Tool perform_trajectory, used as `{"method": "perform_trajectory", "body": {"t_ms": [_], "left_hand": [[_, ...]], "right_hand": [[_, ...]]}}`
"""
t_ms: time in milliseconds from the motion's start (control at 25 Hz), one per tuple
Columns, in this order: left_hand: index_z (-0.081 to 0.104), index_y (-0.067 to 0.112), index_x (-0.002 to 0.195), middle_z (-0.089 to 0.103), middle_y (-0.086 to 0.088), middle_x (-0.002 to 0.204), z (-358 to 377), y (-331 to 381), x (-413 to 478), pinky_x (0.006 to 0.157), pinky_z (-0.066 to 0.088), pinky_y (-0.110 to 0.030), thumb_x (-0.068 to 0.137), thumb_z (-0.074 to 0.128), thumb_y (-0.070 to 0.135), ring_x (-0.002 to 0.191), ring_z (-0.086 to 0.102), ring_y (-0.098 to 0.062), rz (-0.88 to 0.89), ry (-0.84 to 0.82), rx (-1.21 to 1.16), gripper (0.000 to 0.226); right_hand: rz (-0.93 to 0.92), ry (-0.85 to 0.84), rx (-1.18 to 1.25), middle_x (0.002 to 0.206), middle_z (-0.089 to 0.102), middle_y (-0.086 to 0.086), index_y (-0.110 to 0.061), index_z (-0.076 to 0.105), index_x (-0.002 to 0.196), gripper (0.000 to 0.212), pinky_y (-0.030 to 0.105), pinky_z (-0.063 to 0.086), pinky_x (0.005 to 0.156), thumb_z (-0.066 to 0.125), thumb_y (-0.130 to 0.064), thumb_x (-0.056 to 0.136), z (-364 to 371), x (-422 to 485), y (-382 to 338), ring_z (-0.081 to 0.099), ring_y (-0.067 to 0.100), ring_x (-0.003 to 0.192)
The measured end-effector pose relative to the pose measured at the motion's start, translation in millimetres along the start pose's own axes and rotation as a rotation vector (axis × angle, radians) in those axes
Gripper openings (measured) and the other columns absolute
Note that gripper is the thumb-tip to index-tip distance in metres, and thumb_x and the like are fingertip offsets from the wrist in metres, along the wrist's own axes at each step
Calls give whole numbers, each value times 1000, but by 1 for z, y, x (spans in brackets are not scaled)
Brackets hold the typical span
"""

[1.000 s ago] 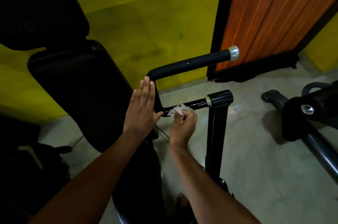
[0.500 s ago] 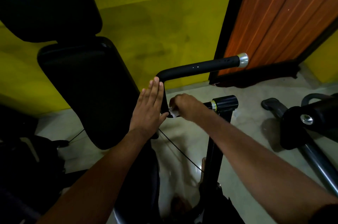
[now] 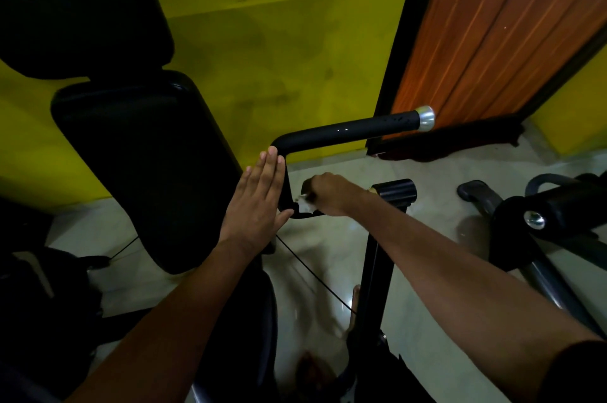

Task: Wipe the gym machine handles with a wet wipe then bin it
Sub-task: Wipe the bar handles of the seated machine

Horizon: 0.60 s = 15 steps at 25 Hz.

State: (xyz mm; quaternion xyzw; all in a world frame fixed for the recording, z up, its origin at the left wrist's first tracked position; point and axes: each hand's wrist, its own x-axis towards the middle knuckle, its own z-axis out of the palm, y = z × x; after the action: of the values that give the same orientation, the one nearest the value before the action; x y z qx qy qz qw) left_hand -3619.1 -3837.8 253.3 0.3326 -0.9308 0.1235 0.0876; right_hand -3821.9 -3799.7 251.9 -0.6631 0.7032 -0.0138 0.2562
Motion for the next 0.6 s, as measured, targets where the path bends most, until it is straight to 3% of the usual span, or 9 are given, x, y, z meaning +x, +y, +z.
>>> {"method": "perform_trajectory", "body": {"t_ms": [160,360,480,520,600], "left_hand": [[-10,4,154,-21,-12,161,-1,1,-2,123,8,-41,85,62,56,151,-6,-27,-1,3,9,113],[-11,4,153,-22,-13,160,0,2,-1,123,10,-42,84,63,55,150,-9,-27,-2,2,6,114],[-8,2,154,-16,-16,161,1,1,-1,122,13,-43,84,64,54,151,-7,-28,0,-4,9,113],[-8,2,154,-14,-16,161,1,2,-1,122,14,-44,84,65,53,151,-6,-28,2,-2,1,113],[-8,2,153,-17,-15,161,1,2,-1,122,15,-44,83,67,52,151,-6,-28,-1,11,-6,114]], "right_hand": [[185,-130,-89,128,59,21,-2,57,124,34,37,44,89,48,-25,100,-17,-1,14,58,36,114],[236,-44,-233,124,61,19,-5,57,124,31,43,48,92,51,-17,97,-16,-19,28,58,37,114],[168,244,-431,113,63,9,-13,60,117,29,38,47,88,61,-12,89,6,-42,20,53,28,108],[132,400,-365,109,63,8,-13,62,114,31,36,47,86,64,-6,84,20,-52,13,53,26,104],[218,764,29,107,64,8,-8,67,111,33,31,47,84,63,4,82,51,-65,-4,55,23,101]]}}
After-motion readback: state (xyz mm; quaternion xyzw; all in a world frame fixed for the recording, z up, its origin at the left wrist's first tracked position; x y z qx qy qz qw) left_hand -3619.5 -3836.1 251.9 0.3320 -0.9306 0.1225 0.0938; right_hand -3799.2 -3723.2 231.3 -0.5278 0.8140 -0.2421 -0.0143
